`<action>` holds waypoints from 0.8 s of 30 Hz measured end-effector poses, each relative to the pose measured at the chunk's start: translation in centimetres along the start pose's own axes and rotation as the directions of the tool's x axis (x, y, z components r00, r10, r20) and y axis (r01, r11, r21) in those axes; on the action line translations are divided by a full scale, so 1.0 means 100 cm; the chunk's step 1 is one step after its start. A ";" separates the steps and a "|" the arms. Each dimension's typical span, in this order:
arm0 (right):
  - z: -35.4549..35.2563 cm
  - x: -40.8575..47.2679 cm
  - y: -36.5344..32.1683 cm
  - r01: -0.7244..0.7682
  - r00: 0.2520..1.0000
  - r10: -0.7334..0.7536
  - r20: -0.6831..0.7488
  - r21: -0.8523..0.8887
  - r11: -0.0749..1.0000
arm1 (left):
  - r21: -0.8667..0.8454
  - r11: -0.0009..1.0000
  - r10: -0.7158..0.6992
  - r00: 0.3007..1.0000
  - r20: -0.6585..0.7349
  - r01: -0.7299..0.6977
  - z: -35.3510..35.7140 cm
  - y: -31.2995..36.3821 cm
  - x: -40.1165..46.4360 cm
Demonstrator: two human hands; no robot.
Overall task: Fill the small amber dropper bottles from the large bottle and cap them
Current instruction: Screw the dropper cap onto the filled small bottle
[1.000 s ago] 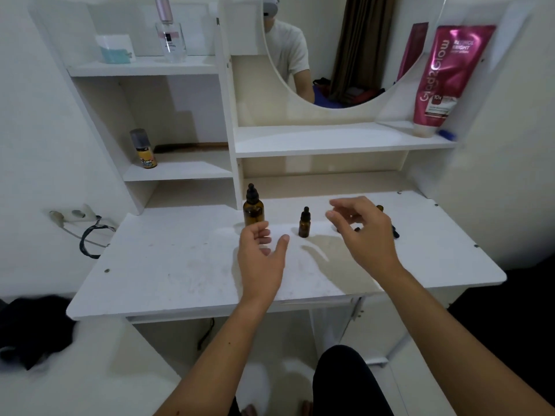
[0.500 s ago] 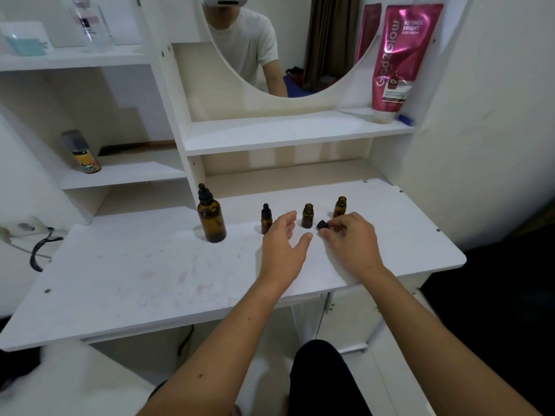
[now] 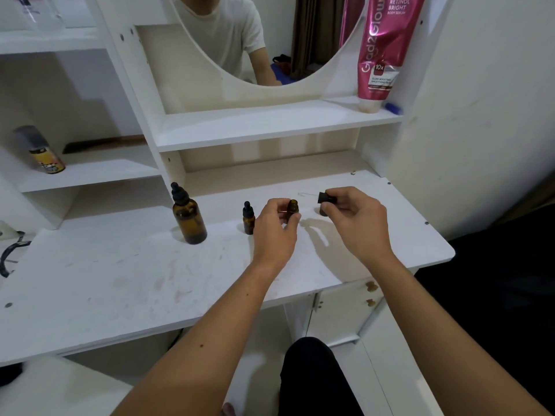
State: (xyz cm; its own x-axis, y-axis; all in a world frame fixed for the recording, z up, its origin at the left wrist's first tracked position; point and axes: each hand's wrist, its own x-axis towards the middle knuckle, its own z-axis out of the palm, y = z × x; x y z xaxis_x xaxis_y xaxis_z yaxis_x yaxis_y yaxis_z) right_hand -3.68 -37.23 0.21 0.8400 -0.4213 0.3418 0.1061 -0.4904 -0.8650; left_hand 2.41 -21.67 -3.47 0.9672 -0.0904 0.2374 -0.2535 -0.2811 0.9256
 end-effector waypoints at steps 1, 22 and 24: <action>-0.001 0.002 -0.001 0.024 1.000 -0.023 0.017 -0.025 0.999 | -0.004 1.000 0.001 1.000 -0.002 -0.001 0.000 0.000 0.000; 0.015 0.050 -0.032 0.317 0.886 -0.207 0.416 -0.215 0.924 | -0.082 0.997 0.011 1.000 0.009 -0.010 -0.005 -0.004 0.000; 0.018 0.049 -0.027 0.251 0.900 -0.169 0.402 -0.162 0.954 | -0.089 0.996 0.002 1.000 0.015 0.000 -0.006 -0.004 0.000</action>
State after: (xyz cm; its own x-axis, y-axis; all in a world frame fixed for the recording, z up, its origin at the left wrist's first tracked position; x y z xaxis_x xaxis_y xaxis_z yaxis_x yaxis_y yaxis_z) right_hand 1.15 -36.64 3.54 0.9520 0.0099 0.3060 0.2258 -0.6977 -0.6799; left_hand 2.52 -20.98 -3.66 0.9664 -0.1052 0.2345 -0.2513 -0.1947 0.9481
